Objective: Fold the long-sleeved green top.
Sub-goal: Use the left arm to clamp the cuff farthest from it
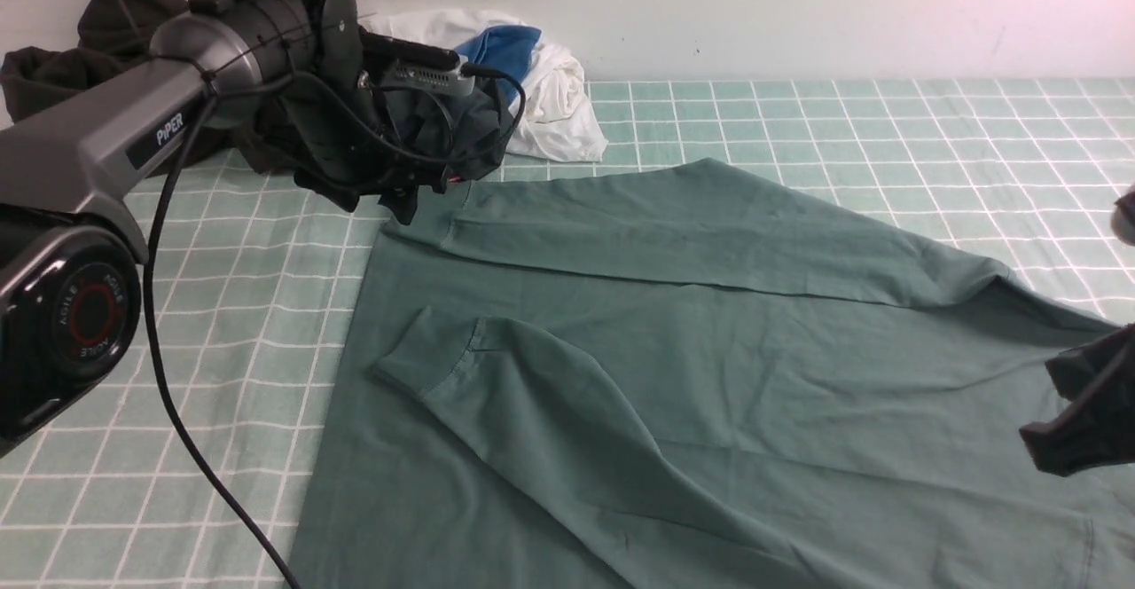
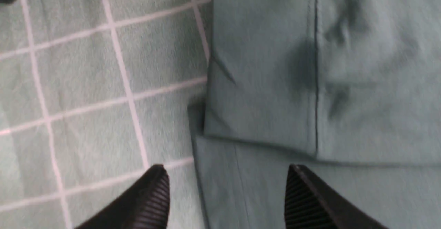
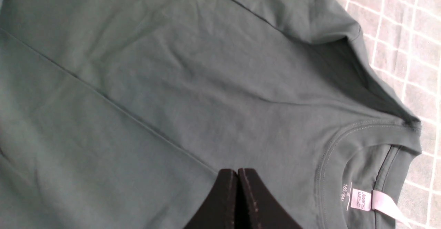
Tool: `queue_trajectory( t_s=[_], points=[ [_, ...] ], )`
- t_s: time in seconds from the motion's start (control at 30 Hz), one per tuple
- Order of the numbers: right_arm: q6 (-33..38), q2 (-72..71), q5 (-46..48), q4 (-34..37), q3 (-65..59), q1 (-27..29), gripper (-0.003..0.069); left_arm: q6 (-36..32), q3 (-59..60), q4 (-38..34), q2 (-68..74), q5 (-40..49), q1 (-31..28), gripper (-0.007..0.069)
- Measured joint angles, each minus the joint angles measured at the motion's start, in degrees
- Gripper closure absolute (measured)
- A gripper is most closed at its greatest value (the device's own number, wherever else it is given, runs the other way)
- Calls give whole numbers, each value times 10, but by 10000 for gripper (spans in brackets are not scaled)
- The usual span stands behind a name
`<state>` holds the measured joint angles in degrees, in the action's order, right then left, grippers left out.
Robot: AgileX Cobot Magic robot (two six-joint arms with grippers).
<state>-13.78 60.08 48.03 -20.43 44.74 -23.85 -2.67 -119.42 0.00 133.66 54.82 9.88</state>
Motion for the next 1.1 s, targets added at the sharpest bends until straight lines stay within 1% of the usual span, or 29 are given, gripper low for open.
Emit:
queue_trajectory(
  t_s=[0.1,0.13,0.17,0.23,0.4,0.47,0.5,0.53,0.57,0.6,0.67,0.7,0.73,0.8,1.0,1.1],
  points=[
    [-4,26,-1,-2,0,0,673,0,-6,-13,19,-35,-5,204],
    [-4,45,1,-2,0,0,673,0,-12,-21,36,-67,-6,204],
    [-4,47,1,-2,0,0,673,0,-12,-21,38,-67,-6,204],
    [-4,67,10,-2,1,0,673,0,-14,-25,58,-112,-6,204],
    [-4,75,13,-2,1,0,673,1,-17,-29,76,-149,-6,206],
    [-4,77,13,-2,1,0,673,1,-18,-29,80,-160,-6,230],
    [-4,77,13,-2,1,0,673,2,-18,-30,80,-161,-6,257],
    [-4,77,13,-2,1,0,673,2,-18,-31,80,-162,-4,311],
    [-4,77,13,-2,1,0,673,2,-18,-31,80,-162,-4,311],
    [-4,77,13,-2,1,0,673,1,-18,-32,80,-162,-1,411],
    [-4,77,13,-2,1,0,673,1,-18,-32,80,-162,2,466],
    [-4,77,12,-3,1,0,673,-2,-18,-32,79,-162,5,548],
    [-4,77,12,-3,1,0,673,-8,-20,-32,78,-156,6,578],
    [-4,77,12,-3,1,0,673,-20,-25,-32,73,-141,8,597],
    [-5,77,13,-3,1,0,673,-46,-46,-33,29,-63,16,598],
    [-5,67,30,3,5,0,673,-70,-46,-55,-22,24,33,598]
  ],
)
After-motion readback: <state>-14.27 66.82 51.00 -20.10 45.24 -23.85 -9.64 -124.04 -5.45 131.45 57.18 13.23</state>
